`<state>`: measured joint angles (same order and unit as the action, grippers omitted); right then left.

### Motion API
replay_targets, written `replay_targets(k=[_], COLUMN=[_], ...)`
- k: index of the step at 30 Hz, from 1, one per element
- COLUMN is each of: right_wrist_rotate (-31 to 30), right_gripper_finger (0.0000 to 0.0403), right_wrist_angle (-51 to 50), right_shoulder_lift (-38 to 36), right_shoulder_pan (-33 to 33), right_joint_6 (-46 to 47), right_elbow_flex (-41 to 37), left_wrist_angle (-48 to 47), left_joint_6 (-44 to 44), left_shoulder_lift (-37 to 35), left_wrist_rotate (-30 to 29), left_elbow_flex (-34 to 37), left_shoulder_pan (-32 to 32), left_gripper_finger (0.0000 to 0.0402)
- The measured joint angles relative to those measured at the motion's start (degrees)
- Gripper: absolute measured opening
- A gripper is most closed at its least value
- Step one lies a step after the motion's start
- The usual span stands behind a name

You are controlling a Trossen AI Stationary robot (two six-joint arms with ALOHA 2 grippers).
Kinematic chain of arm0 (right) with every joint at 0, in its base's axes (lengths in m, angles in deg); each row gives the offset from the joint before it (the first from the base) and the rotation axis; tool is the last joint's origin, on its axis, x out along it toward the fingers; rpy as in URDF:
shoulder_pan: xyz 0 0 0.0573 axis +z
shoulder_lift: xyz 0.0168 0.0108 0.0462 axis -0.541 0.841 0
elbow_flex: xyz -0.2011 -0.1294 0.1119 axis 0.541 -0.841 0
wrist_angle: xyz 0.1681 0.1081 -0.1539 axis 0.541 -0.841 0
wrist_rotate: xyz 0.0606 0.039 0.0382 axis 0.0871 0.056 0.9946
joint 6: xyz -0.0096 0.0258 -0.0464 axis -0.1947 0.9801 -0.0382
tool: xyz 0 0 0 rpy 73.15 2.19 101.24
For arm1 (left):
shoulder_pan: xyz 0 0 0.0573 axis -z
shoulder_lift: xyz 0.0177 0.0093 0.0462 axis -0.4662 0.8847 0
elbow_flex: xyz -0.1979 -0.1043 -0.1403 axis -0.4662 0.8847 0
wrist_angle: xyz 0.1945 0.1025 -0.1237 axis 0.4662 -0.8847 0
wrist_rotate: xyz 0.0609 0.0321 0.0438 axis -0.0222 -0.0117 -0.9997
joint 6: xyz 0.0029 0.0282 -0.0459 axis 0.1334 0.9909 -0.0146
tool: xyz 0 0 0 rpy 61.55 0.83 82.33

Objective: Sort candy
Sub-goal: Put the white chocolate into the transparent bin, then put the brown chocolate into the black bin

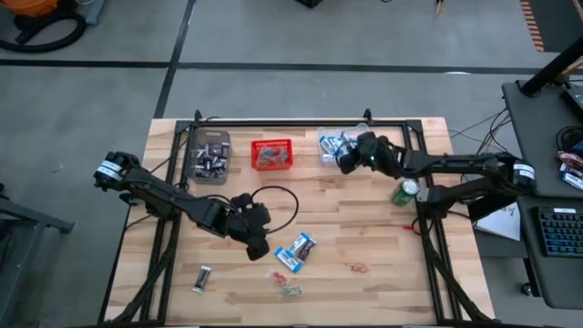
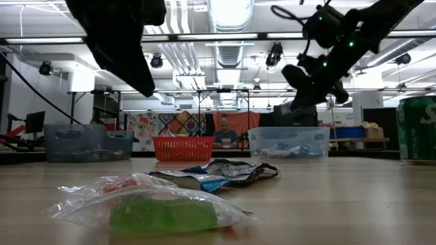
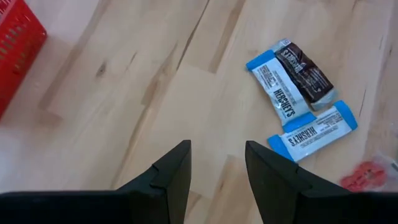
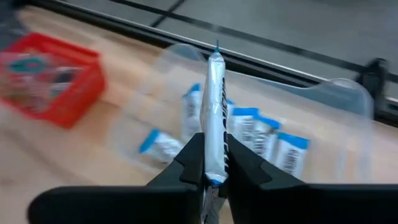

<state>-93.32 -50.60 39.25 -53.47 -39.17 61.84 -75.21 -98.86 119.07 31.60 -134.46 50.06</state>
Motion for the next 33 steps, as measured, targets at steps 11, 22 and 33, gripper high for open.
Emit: replay_targets(k=[11, 22, 33], right_wrist_rotate=[0.06, 4.19, 3.97], right_gripper_finger=[0.0162, 0.021, 0.021], right_wrist_angle=[-0.65, -0.04, 0.16], right_shoulder_lift=[1.45, 1.38, 1.38], right_shoulder_pan=[-3.6, 0.06, 5.7], right_joint_6=[-0.66, -0.85, -2.17], right_elbow_flex=[0.0, 1.07, 3.94], left_wrist_angle=[-2.2, -13.5, -17.46], left_joint_6=[-8.25, -41.03, -65.74], left_shoulder_lift=[0.0, 0.48, 8.11], left_wrist_rotate=[2.89, 22.05, 34.52], left_elbow_flex=[0.0, 0.0, 0.02], left_shoulder_pan=[1.43, 10.87, 24.18], left_gripper_finger=[0.0135, 0.0135, 0.0135])
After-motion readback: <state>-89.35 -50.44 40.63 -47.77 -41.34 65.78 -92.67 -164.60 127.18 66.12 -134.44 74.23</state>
